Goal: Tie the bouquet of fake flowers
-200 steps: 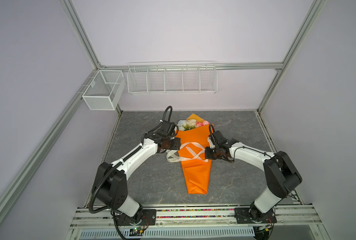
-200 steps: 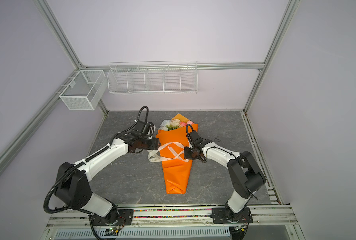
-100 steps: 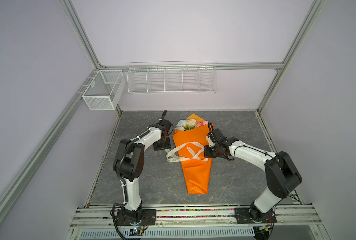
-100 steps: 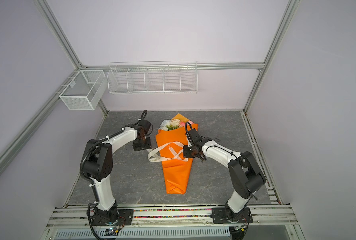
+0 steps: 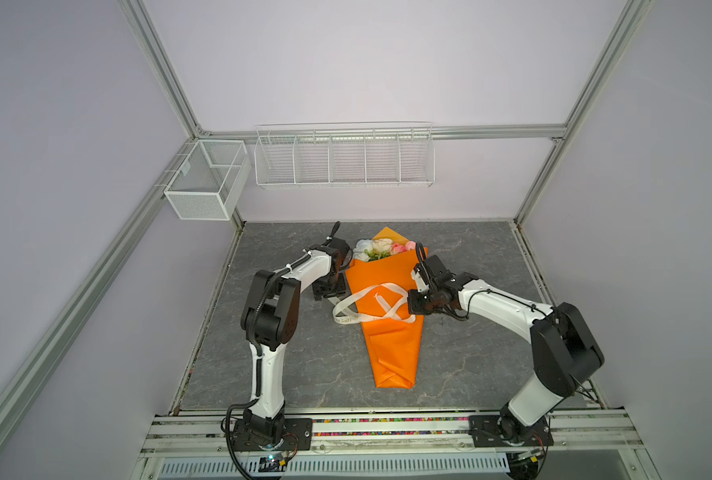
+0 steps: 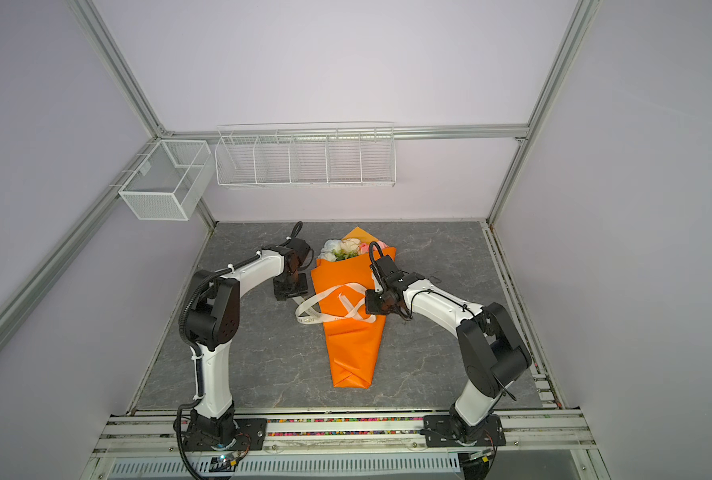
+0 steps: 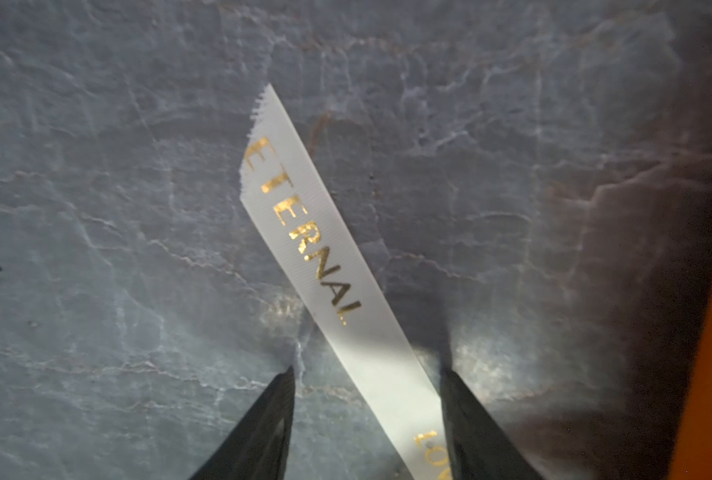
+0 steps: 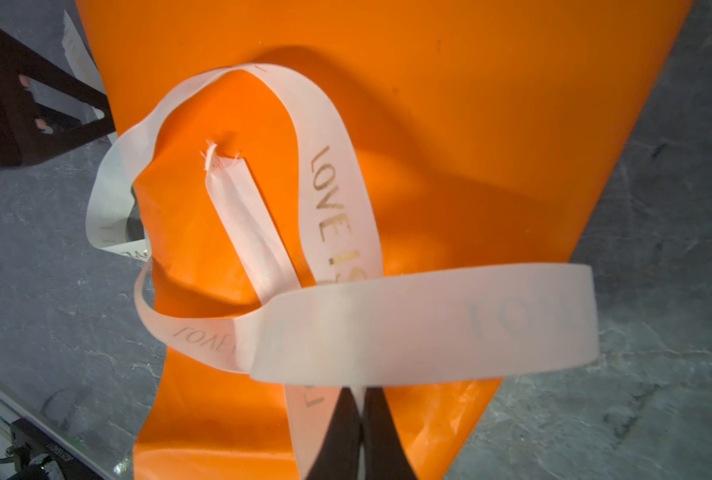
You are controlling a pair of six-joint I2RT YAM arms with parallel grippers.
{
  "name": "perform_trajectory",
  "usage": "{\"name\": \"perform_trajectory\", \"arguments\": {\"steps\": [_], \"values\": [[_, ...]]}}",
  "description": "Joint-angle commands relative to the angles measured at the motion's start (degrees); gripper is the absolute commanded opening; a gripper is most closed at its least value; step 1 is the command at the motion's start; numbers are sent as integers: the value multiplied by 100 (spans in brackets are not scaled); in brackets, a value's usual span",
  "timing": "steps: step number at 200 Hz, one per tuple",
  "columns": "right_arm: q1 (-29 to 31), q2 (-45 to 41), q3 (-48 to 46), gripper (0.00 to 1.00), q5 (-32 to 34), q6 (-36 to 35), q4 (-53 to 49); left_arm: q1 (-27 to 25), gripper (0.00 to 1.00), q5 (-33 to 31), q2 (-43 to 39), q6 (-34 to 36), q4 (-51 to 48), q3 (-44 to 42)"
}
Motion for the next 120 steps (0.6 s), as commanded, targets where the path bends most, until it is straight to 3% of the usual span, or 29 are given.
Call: {"name": "perform_trajectory", "arguments": {"steps": [1,52,120], "values": [[33,-82,130,7,-90,-112,-152,-78,57,-195,285,-177,-268,145],[36,-148,105,7,-21,-157,-201,-109,42,4,495,-240,39,-182],[35,-257,90,7,84,-222,-370,-114,12,-20,456,-211,316,-528]]}}
